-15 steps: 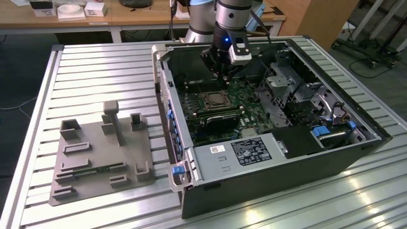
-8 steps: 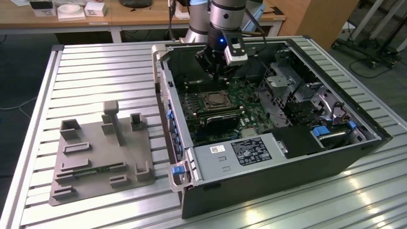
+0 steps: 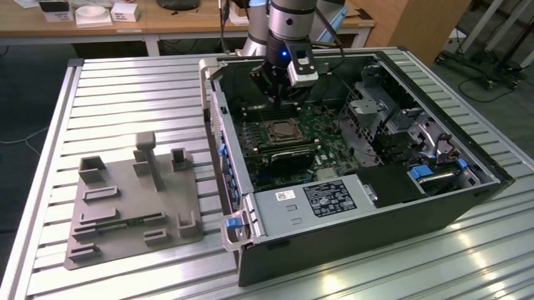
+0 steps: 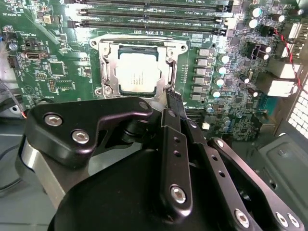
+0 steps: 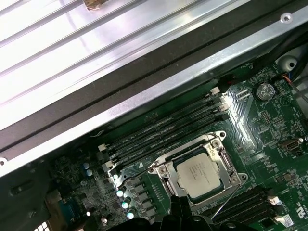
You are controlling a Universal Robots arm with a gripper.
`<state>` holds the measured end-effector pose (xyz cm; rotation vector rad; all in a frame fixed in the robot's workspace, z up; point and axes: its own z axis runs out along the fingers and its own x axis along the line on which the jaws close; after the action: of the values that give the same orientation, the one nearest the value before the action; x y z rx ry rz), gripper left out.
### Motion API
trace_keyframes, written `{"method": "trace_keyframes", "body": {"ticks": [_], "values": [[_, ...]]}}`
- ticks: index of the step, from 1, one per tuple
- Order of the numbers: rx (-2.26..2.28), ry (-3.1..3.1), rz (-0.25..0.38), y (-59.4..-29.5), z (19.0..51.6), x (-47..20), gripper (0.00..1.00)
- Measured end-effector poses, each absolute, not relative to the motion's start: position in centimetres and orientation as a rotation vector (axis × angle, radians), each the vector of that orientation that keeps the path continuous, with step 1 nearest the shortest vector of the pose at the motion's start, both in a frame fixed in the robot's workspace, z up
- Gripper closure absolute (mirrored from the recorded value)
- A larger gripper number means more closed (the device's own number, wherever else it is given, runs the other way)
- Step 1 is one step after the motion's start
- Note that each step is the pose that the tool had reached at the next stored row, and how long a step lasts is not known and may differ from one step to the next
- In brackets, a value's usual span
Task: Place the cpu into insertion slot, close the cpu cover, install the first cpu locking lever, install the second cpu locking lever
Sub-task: 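Install the first cpu locking lever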
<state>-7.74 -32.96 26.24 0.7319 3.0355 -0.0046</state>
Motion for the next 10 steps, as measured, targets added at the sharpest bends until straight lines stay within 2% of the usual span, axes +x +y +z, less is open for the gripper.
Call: {"method": "trace_keyframes", "body": {"ticks": [10], "values": [[0.732, 3.036, -0.004, -32.96, 26.24, -7.75, 0.90]]}}
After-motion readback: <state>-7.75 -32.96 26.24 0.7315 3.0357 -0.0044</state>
